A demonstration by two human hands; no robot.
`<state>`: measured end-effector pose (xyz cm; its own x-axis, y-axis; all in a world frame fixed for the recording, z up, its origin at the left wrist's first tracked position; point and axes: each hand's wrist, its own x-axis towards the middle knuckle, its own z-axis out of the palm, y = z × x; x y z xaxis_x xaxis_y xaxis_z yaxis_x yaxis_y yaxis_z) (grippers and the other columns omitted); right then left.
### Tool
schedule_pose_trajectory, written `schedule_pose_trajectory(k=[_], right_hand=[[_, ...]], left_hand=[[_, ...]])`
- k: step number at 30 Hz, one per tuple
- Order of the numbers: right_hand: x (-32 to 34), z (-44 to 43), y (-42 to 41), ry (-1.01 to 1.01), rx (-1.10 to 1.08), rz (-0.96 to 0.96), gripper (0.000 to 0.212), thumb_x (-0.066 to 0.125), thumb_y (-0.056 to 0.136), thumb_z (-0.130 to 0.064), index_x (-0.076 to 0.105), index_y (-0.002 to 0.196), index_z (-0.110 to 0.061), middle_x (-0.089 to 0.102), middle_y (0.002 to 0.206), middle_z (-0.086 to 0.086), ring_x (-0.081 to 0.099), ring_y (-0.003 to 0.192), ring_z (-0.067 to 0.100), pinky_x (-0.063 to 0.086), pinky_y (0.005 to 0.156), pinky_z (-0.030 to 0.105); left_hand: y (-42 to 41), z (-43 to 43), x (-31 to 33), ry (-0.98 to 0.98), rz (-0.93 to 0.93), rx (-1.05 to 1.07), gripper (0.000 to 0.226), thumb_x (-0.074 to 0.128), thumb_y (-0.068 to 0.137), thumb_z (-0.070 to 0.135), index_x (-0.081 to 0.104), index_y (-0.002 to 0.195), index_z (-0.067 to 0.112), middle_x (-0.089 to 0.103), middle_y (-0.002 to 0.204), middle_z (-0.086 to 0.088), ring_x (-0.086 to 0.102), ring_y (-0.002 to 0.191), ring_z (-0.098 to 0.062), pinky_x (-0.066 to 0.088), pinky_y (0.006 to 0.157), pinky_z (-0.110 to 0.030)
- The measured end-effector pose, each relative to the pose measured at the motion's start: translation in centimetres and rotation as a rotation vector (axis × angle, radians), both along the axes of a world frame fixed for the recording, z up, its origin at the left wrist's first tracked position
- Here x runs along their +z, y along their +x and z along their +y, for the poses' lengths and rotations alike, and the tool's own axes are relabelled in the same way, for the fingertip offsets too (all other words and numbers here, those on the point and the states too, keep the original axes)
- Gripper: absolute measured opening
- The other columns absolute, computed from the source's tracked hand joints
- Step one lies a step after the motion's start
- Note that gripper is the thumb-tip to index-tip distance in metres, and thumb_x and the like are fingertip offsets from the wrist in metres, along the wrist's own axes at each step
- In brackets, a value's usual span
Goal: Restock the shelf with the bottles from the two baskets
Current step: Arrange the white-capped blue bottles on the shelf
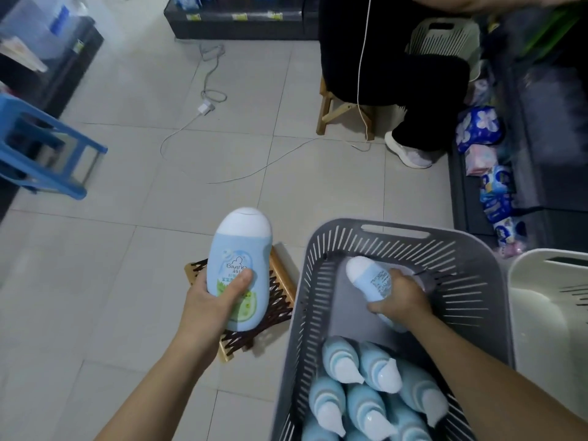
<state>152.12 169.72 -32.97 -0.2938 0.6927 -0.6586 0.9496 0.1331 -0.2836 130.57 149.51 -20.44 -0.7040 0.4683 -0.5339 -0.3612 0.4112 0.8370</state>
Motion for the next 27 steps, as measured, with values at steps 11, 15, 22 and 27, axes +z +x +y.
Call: schedule_pose_trajectory(k=[11,15,22,27], right_hand=[[16.2,-3.0,2.5,-0.988,-0.695,0.955,0.069,0.087,0.048,-0.011,0.063,0.112,-0.001,0.068,0.103,0.023,0.069,0.088,0.032,0.057,0.067,0.041],[21.1,-4.6,3.7,-1.043,-0.715,1.059,0.083,0.093,0.025,-0.014,0.067,0.102,0.002,0.067,0.106,0.025,0.069,0.090,0.034,0.058,0.070,0.041],[28.0,-8.7,7.6,-0.909,-0.797,1.240,0.076,0.095,0.023,-0.015,0.071,0.093,0.002,0.069,0.100,0.024,0.071,0.086,0.032,0.059,0.068,0.040],[31.3,-15.0,11.0,-0.746,-0.994,1.376,0.067,0.096,0.031,-0.017,0.075,0.092,0.001,0.069,0.103,0.023,0.070,0.088,0.032,0.059,0.067,0.040]], left_hand=[[3.4,1.4,10.6,0.115,0.033,-0.112,0.057,0.083,0.060,0.042,0.060,0.106,0.017,0.073,0.095,-0.009,0.071,0.083,-0.028,0.057,0.070,-0.038],[5.0,1.4,14.8,0.192,0.044,-0.194,0.050,0.079,0.062,0.036,0.061,0.104,0.015,0.074,0.093,-0.010,0.071,0.082,-0.030,0.057,0.069,-0.038],[7.0,0.2,18.9,0.280,-0.010,-0.398,0.056,0.079,0.061,0.030,0.060,0.109,0.008,0.073,0.092,-0.014,0.070,0.081,-0.034,0.059,0.067,-0.041],[8.6,-0.5,20.8,0.333,-0.064,-0.619,0.065,0.088,0.055,0.035,0.062,0.106,0.005,0.072,0.095,-0.021,0.069,0.082,-0.038,0.057,0.072,-0.049]])
